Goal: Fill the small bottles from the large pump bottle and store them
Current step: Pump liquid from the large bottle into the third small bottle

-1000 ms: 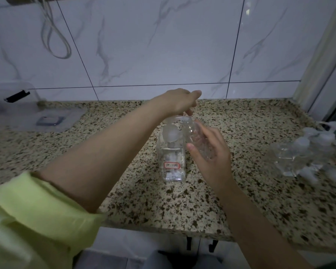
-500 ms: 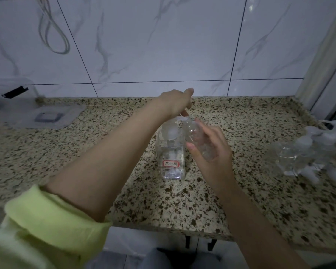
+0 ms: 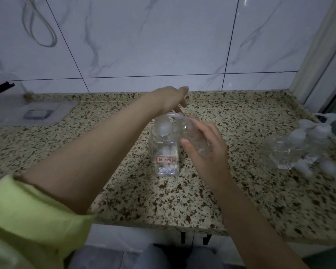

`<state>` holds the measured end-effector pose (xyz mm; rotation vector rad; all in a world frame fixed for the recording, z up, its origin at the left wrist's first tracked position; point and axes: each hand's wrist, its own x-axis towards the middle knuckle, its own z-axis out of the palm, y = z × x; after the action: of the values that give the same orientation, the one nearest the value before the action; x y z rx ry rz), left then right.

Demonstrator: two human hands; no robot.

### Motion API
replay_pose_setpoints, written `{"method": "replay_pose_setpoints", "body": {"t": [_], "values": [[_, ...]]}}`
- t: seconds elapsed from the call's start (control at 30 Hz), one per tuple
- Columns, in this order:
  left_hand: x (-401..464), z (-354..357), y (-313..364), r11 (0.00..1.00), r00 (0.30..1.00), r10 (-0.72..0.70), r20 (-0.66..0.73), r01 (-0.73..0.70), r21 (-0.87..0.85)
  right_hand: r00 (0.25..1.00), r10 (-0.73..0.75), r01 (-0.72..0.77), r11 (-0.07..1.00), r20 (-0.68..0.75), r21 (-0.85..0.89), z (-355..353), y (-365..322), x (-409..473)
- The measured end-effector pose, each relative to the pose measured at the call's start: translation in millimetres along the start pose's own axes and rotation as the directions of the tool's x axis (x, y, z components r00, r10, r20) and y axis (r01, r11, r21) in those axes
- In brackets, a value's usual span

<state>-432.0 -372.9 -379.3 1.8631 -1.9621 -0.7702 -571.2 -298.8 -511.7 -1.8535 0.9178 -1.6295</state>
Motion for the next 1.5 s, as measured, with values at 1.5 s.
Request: {"method": "replay_pose_setpoints", "body": {"t": [1.5], "values": [[-6,2,8,0.99,0.998,-0.003,0.056,-0.005,0.143,0.995,0.098,-0.097,0.986,-0.001,0.134,-3,-6,-2]]}}
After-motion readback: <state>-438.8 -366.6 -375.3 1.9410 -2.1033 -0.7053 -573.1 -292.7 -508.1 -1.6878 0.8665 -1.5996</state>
